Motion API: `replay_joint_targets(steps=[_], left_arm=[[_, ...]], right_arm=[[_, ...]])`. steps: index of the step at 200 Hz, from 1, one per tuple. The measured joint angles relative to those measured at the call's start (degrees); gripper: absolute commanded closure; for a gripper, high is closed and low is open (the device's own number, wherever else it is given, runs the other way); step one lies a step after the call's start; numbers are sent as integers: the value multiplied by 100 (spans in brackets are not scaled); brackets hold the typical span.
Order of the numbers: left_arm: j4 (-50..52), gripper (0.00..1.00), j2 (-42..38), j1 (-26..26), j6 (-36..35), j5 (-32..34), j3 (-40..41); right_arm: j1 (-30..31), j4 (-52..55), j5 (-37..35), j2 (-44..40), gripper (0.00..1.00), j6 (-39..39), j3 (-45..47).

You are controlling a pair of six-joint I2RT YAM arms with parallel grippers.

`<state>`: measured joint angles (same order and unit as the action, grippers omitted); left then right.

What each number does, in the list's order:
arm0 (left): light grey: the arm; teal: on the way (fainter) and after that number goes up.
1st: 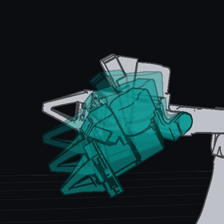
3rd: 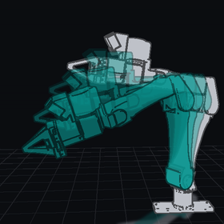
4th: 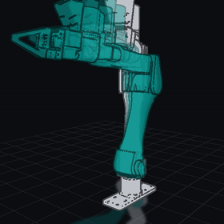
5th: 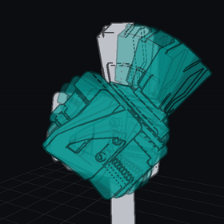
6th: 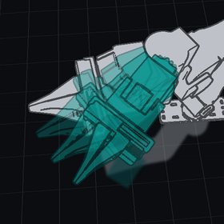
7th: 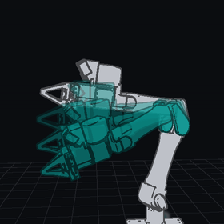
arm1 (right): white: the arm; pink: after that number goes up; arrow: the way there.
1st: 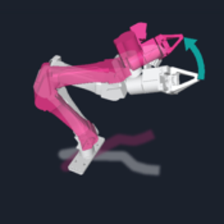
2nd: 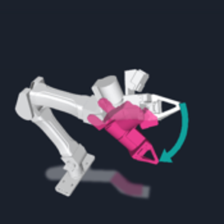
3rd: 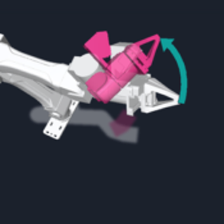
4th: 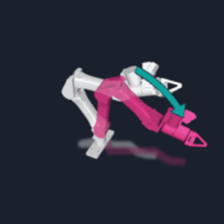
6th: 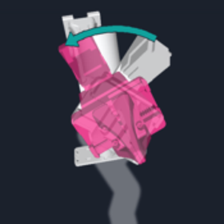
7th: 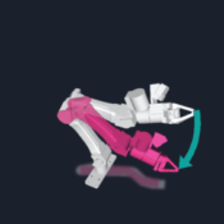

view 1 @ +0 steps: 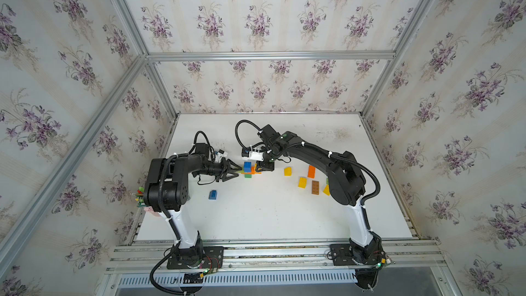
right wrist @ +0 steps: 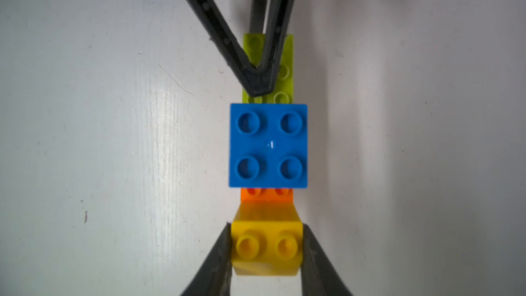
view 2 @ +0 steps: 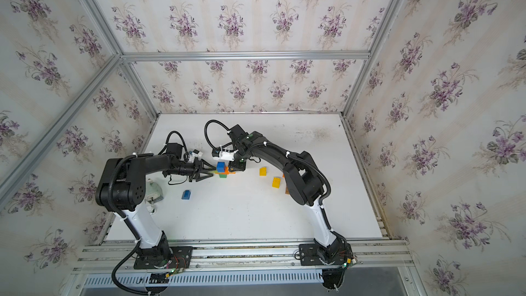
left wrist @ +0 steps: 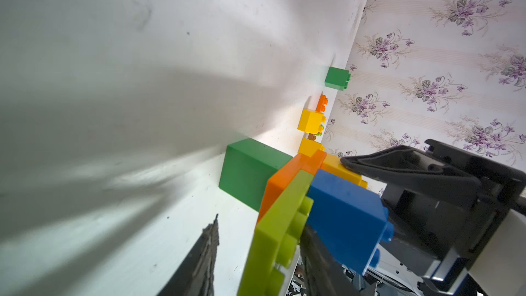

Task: Assemble a fork with lego
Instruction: Assemble the lego brick with the lego brick.

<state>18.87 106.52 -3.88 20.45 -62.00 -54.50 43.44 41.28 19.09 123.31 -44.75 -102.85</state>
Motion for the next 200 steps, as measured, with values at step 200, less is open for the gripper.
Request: replay_joint_targets(steps=[200], left_arm=[[2361, 22, -2260, -297, -811, 1856, -522]], right_arm=[[37, -1484, 310, -1810, 48, 780, 1941]])
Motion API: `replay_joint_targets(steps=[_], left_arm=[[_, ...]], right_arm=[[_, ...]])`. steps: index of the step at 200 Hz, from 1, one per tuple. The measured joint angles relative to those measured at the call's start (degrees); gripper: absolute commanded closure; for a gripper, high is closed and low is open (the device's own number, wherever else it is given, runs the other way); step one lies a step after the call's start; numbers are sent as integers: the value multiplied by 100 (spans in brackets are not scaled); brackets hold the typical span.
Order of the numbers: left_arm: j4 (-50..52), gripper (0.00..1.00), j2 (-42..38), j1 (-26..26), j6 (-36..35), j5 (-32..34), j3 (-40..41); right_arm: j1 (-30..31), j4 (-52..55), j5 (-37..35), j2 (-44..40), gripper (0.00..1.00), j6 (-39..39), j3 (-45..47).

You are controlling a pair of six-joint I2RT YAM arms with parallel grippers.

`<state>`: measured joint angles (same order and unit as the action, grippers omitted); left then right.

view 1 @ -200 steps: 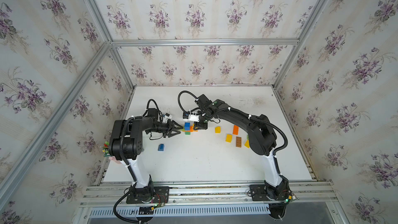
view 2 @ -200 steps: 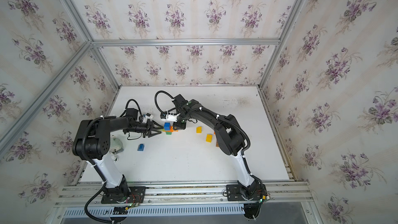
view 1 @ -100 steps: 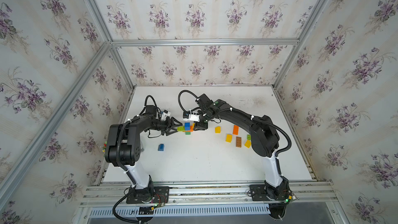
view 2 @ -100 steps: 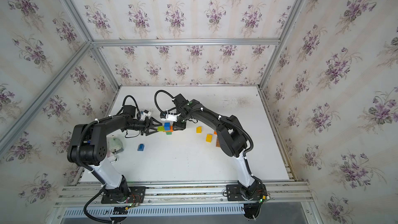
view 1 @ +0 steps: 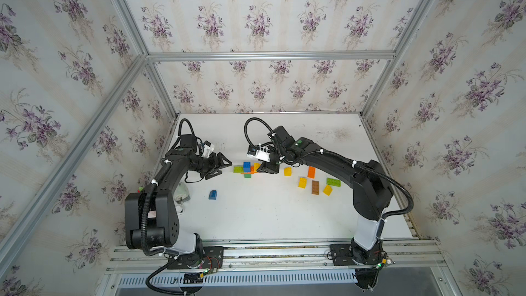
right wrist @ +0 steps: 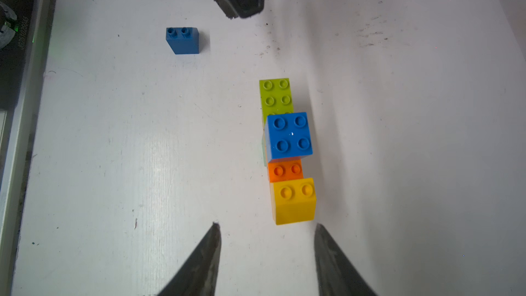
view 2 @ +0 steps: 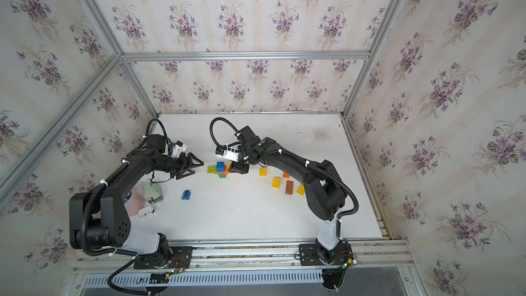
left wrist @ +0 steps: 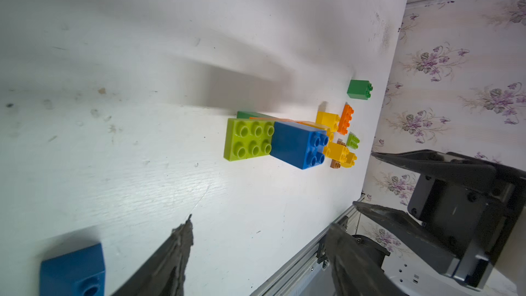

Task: Assemble a fork with lego
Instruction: Assemble the lego brick with the lego brick, then pick up the lego brick from the center of the board.

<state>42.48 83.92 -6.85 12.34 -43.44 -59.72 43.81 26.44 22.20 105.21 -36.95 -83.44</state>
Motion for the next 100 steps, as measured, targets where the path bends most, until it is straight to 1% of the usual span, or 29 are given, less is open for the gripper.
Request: replay_joint_targets(steps=[15, 36, 63, 78, 83, 89, 91, 93, 94, 96, 100], left_arm=[[280, 21, -264, 7, -184, 188, -144], [605, 17, -723, 76, -573, 387, -291], [1032, 12, -1012, 262, -1373, 752, -575], [1196, 10, -1091, 326, -1862, 951, -649], [1239, 10, -1106, 334, -2017, 1045, -649], [1300, 9, -1108, 341, -2194, 1150, -649], [1320, 9, -1108, 343, -2249, 1182, -651], [1335, 9, -1108, 345, -2288, 1204, -651], [1349, 9, -1106, 350, -2328, 1228, -651], [1364, 9, -1106, 354, -2380, 1259, -654], [1390, 8, -1099, 363, -2463, 1318, -656]], right_arm=[[0, -247, 17, -297, 48, 153, 352], [0, -516, 59, -706, 47, 428, 813], [-2, -837, 160, -1005, 47, 780, 1215], [0, -1093, 133, -1193, 44, 1080, 1550], [0, -1176, 96, -1257, 40, 1187, 1659], [-2, -1279, 26, -1342, 31, 1325, 1799], [-2, -1318, 0, -1375, 23, 1375, 1847], [-2, -1351, -20, -1397, 8, 1414, 1880], [-2, -1379, -35, -1416, 4, 1456, 1910], [-2, -1416, -50, -1449, 1, 1504, 1956], [-4, -1480, -79, -1510, 0, 1578, 2035]])
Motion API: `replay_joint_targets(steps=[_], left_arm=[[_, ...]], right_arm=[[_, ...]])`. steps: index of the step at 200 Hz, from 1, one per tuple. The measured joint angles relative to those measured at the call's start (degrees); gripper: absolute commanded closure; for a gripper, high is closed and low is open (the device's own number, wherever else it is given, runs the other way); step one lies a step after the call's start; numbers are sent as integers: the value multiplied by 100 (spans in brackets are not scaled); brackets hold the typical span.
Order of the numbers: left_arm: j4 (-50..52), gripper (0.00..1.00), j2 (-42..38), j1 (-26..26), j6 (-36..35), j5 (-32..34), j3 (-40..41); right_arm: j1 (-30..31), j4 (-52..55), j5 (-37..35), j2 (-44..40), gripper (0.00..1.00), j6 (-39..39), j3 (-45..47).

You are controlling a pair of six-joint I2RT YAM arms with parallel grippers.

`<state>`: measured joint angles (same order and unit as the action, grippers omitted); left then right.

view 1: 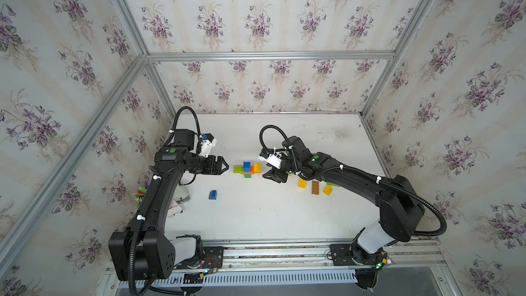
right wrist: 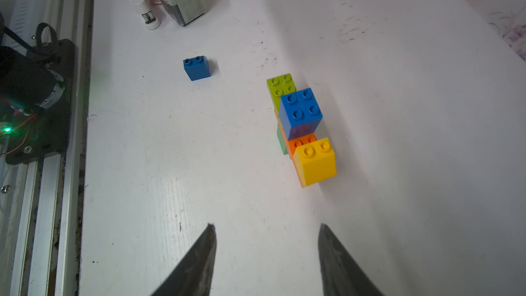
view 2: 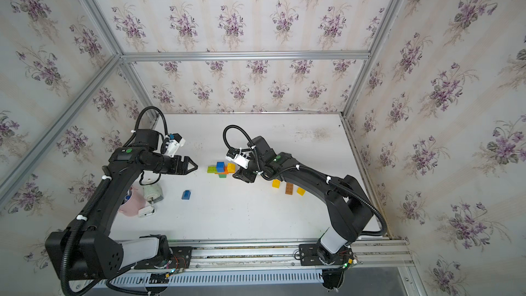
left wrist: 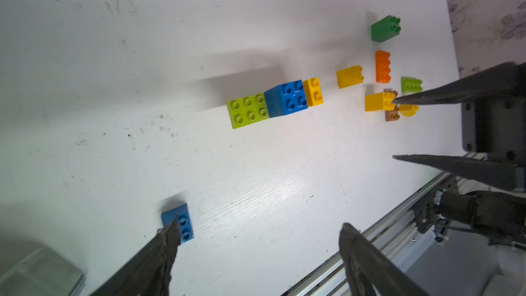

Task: Assemble a fork with lego
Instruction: Pick up the lego brick from the center of the board.

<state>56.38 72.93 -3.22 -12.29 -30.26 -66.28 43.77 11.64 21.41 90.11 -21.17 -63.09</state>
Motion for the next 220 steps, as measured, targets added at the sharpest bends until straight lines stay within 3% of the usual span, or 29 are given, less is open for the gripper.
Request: replay_joint_targets(steps=[44, 136, 179, 220], left_arm=[[136, 7, -4, 52, -868, 358, -66], [522, 8, -208, 260, -2750, 960, 595], [531, 9, -63, 282, -3617, 1233, 1056], [564, 9, 2, 168, -4883, 1665, 1180]], right_arm=[[-7, -651, -55, -573, 0, 675, 680], [-22, -1025, 402, -887, 0, 2083, 1266], [70, -1005, -442, -763, 0, 2634, 1449], [107, -1167, -654, -994, 0, 2846, 1860]])
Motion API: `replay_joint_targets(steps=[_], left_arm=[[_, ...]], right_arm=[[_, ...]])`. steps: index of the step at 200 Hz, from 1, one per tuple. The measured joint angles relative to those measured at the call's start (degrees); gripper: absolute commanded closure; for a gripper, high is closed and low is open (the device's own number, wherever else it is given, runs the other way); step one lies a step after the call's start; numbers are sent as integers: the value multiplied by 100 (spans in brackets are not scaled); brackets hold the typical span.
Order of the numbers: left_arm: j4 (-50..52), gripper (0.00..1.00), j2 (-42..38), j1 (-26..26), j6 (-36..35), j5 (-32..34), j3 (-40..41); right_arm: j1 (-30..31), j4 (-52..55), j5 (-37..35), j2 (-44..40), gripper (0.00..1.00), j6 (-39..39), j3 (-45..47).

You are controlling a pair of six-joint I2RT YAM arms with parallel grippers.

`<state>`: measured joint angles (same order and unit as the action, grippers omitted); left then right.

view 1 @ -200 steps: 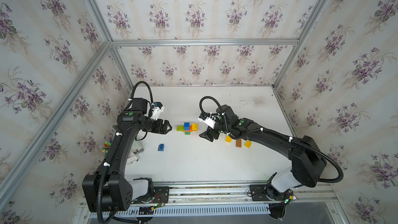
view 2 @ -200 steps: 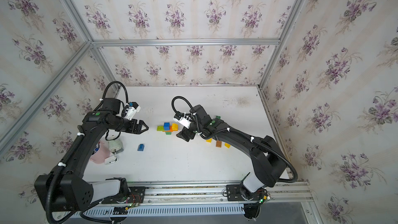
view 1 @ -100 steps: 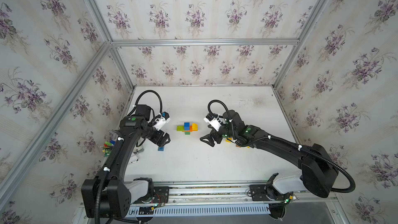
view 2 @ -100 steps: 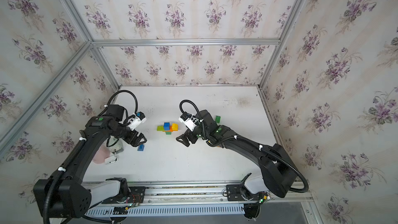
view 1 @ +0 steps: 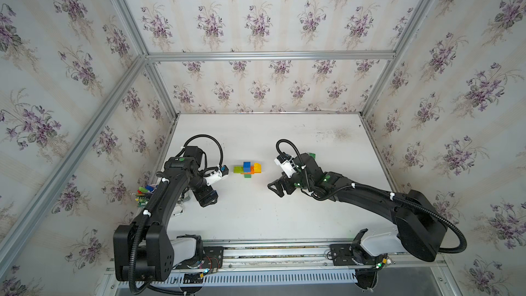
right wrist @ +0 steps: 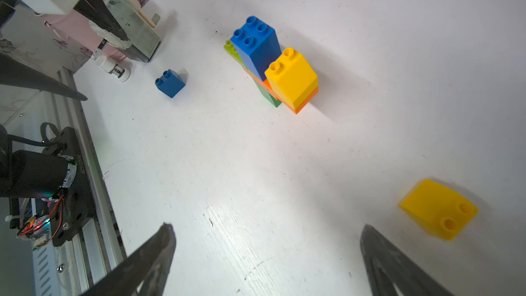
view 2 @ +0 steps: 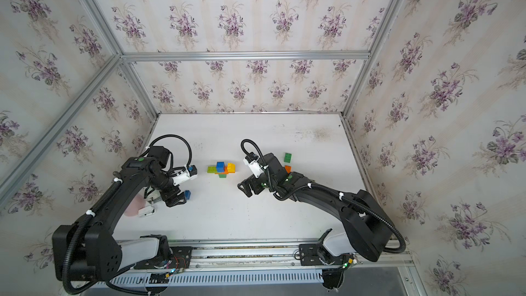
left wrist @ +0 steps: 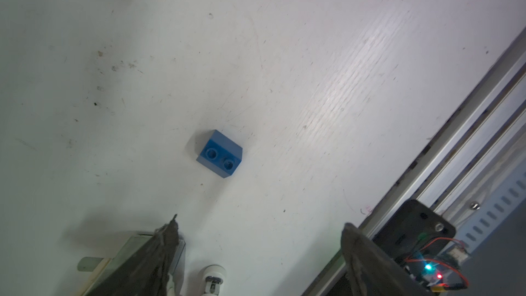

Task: Assemble a fork with lego
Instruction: Pick up the lego brick from the center of the board.

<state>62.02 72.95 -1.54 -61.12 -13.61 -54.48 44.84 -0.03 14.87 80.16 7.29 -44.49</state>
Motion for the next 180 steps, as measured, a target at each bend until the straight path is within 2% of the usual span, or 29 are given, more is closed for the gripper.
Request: replay_joint_targets(steps=[29, 81, 133, 180], left_arm=[[-190, 11, 389, -48, -730, 179, -72], [-564, 16, 1239, -52, -1405, 181, -199], [-822, 21, 1773, -42, -1700, 229, -271], [-1008, 33, 1956, 101, -1773, 254, -166]], right_arm=[[4, -160, -31, -138, 0, 7, 149], [9, -142, -247, -210, 0, 9, 153], [9, -85, -345, 0, 0, 4, -15], [-20, 31, -341, 243, 0, 4, -157]])
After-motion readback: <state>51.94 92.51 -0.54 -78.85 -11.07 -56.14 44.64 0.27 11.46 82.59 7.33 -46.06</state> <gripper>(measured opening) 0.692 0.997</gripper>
